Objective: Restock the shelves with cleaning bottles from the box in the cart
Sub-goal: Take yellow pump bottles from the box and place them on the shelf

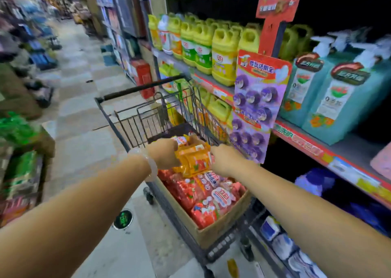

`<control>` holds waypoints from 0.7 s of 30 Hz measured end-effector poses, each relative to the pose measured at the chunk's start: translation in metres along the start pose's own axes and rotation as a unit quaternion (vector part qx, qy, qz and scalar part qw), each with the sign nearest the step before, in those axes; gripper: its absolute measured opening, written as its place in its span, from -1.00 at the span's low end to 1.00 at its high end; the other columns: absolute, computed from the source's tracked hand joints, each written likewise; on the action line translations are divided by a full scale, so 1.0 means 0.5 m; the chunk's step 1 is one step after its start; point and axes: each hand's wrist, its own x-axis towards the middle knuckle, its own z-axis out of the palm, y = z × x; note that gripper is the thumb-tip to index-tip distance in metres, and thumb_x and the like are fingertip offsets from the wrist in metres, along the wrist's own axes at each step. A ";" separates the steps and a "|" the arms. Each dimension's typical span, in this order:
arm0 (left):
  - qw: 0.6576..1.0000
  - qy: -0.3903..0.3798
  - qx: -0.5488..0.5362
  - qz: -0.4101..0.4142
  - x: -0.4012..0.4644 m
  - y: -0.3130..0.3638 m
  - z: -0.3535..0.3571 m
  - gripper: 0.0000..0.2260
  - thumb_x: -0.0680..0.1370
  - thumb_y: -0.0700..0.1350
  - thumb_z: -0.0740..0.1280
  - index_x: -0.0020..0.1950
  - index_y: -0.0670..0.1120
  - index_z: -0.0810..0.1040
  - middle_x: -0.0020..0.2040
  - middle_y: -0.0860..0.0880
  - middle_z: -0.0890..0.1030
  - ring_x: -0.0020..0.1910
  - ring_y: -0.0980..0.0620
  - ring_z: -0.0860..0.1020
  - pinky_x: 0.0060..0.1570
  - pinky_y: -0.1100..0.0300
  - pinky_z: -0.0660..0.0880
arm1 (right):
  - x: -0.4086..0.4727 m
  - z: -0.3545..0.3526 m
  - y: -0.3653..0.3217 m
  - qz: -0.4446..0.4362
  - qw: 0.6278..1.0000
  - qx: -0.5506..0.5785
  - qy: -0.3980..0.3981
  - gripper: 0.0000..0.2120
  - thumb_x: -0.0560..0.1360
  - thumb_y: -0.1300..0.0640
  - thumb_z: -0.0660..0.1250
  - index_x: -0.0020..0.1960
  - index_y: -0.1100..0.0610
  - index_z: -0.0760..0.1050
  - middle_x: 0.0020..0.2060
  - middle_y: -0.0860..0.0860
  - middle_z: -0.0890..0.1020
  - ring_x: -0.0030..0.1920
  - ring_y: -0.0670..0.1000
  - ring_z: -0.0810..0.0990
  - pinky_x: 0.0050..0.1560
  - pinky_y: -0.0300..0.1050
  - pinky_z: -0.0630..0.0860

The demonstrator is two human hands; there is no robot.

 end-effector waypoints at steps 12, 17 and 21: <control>0.992 -0.112 -0.007 0.057 0.358 -0.078 0.115 -0.55 0.55 0.09 0.27 0.34 -0.14 0.40 0.25 -0.14 0.52 0.24 -0.14 0.48 0.15 0.07 0.45 | 0.280 0.201 0.036 0.178 0.952 0.200 -0.152 -0.53 0.51 -0.03 0.30 0.32 0.19 0.36 0.22 0.19 0.52 0.20 0.18 0.51 0.08 -0.10 0.44; 0.979 -0.164 -0.055 0.107 0.501 -0.063 0.158 -0.63 0.62 0.02 0.18 0.32 -0.18 0.41 0.28 -0.17 0.51 0.27 -0.15 0.46 0.16 0.09 0.38 | 0.353 0.244 0.043 0.322 0.862 0.384 -0.080 -0.88 0.59 0.04 0.20 -0.12 -0.02 0.39 -0.21 -0.07 0.49 -0.18 -0.07 0.45 -0.05 -0.16 0.34; 0.964 -0.223 -0.073 0.127 0.564 -0.051 0.189 -0.57 0.58 0.08 0.24 0.30 -0.19 0.45 0.26 -0.13 0.54 0.25 -0.14 0.49 0.15 0.10 0.41 | 0.419 0.322 0.052 0.442 0.724 0.528 -0.032 -0.68 0.52 -0.20 0.21 0.04 0.04 0.45 -0.20 0.03 0.53 -0.23 0.00 0.55 -0.14 -0.09 0.48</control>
